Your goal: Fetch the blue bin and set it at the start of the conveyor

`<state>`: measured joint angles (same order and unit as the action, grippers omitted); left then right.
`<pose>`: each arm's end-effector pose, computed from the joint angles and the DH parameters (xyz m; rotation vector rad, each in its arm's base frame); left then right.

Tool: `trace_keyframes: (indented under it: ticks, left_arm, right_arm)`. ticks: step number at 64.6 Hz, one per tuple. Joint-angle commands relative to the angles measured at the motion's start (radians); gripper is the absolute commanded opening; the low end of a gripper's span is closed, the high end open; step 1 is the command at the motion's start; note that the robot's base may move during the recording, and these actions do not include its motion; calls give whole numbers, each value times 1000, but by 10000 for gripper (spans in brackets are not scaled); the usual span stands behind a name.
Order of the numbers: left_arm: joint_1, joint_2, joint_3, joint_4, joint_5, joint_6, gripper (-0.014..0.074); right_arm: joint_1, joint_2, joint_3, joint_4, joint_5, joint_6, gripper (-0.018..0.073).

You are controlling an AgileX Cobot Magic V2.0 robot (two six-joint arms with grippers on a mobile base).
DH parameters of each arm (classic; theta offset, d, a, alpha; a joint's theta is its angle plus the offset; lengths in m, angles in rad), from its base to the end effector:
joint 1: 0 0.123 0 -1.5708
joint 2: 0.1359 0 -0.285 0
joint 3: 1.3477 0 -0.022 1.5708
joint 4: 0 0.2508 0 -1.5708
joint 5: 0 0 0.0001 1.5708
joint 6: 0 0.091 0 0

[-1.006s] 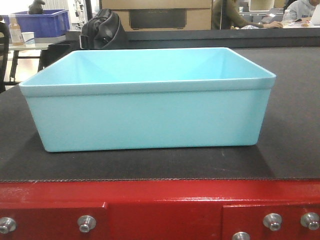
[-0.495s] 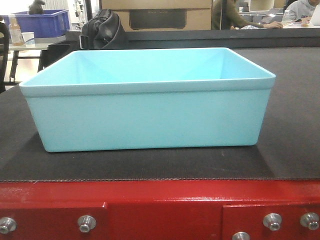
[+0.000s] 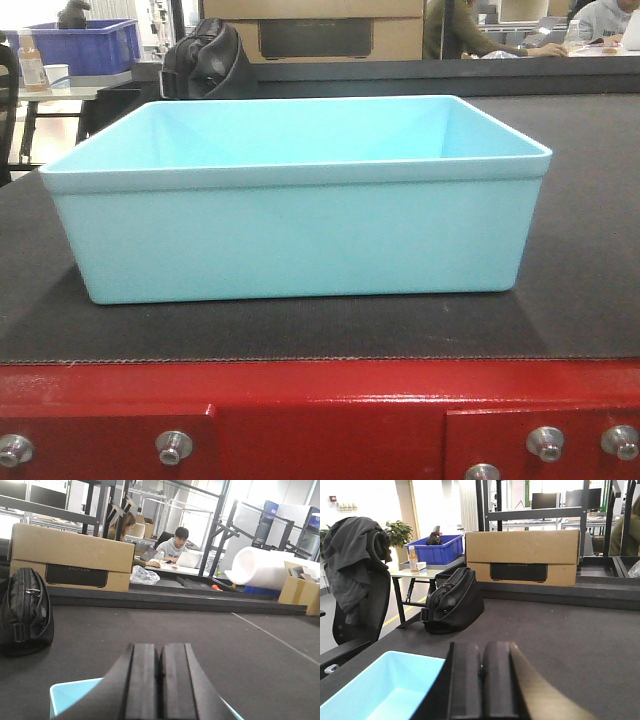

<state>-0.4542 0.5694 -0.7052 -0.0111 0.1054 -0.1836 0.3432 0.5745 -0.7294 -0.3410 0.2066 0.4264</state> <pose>0.1016 -0.0497 0.3953 0.1919 1.4625 -0.5298 0.1084 0.0321 0.3945 -0.1369 1.5249 0.2950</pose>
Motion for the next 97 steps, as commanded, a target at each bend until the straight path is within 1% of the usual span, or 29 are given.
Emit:
trace_keyframes:
  ticks: [1, 24, 31, 33, 36, 37, 40, 41, 44, 46, 53, 59, 69, 80, 93, 97]
  left_arm:
    - [-1, -6, 1, -5, -19, 5, -111]
    - [-1, -6, 1, -5, -19, 5, -111]
    - [-1, -6, 1, -5, -19, 5, -111]
    - [-1, -6, 1, -5, -19, 5, -111]
    - [-1, -6, 1, -5, -19, 5, -111]
    - [-1, -6, 1, -5, -19, 5, -111]
    - [-1, -6, 1, -5, -19, 5, -111]
    - [-1, -6, 1, -5, -19, 5, -111]
    - [-1, -6, 1, -5, -19, 5, -111]
    - [-1, -6, 1, -5, -19, 5, -111]
    - [-1, -6, 1, -5, -19, 5, -111]
    - [-1, -6, 1, -5, -19, 5, -111]
    - [-1, -6, 1, -5, -19, 5, -111]
    - [-1, -6, 1, -5, -19, 5, -111]
    - [-1, -6, 1, -5, -19, 5, -111]
    - [-1, -6, 1, -5, -19, 5, -111]
  right_arm:
    - [1, -7, 0, -11, -14, -9, -161]
    - [1, -7, 0, -11, -14, -9, -161]
    - [-25, -9, 2, -11, 7, -18, -161]
    - [-43, -12, 11, 2, 9, -74, -161]
    - [-85, -25, 29, 72, 1, -228, -161]
    - [-107, -31, 40, 113, -5, -304, -161]
    - [-163, -46, 68, 205, -15, -433, -161]
    - [-180, -54, 83, 250, -20, -478, -161]
    - [-242, -76, 124, 330, -34, -530, -161]
    - [-268, -89, 150, 348, -47, -533, -161]
    - [-350, -163, 284, 349, -136, -533, -161]
    - [-384, -235, 384, 376, -173, -533, -161]
    - [-394, -345, 528, 381, -178, -533, -161]
    - [-394, -458, 634, 381, -178, -533, -161]
    - [-394, -575, 728, 381, -178, -531, -161]
    - [-394, -575, 729, 381, -200, -491, -161]
